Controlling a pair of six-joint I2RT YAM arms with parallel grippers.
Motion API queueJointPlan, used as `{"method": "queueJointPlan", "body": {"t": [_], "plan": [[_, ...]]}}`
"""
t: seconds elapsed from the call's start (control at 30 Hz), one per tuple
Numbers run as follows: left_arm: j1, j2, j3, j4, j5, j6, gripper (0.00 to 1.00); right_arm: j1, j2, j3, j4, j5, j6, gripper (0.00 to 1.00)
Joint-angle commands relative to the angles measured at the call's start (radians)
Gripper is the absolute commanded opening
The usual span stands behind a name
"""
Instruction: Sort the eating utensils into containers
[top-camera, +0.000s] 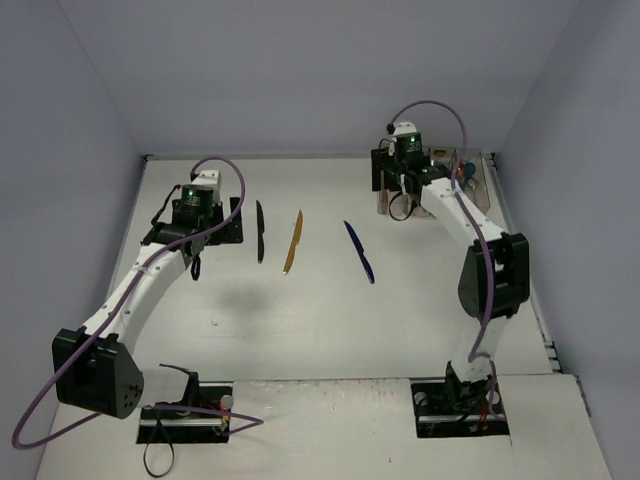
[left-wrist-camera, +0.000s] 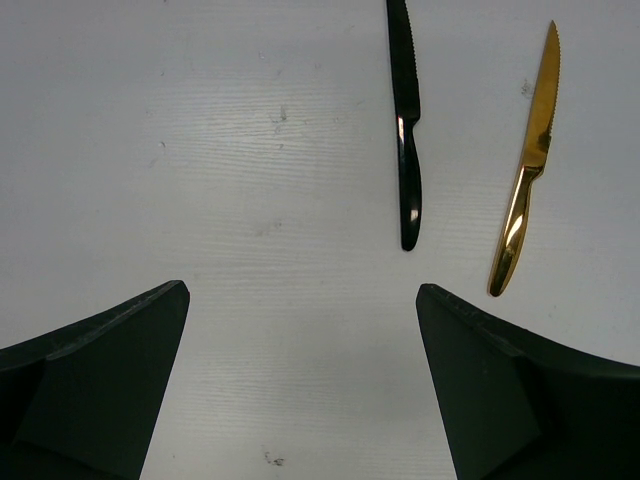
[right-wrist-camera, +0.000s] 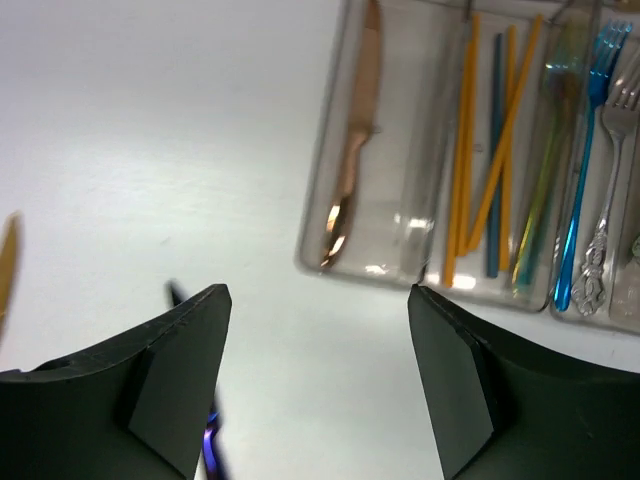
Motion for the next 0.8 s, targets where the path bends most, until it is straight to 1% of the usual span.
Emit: {"method": "queueJointPlan", "body": {"t": [0.0,0.17,0.33,0.47,0.7,0.77], "plan": [[0.007,-0.008,0.058,0.019,0.0,-0.013,0.98,0.097,-0.14,-0.127,0.025,0.029,0.031,0.71],[0.012,-0.012,0.058,0.018,0.0,-0.013,0.97,0.184,-0.183,-0.308,0.016,0.015,0.089,0.75],[0.014,-0.011,0.058,0.018,-0.004,-0.012,0.97,0.255,-0.181,-0.425,0.01,-0.001,0.127,0.73],[0.014,-0.006,0.06,0.018,0.001,-0.013,0.97,0.281,-0.176,-0.472,0.01,0.012,0.166,0.67],[0.014,0.001,0.059,0.018,0.004,-0.015,0.97,0.285,-0.102,-0.466,0.011,0.017,0.158,0.65],[0.013,0.002,0.058,0.018,0.004,-0.015,0.97,0.285,-0.071,-0.454,0.012,0.013,0.152,0.63]]}}
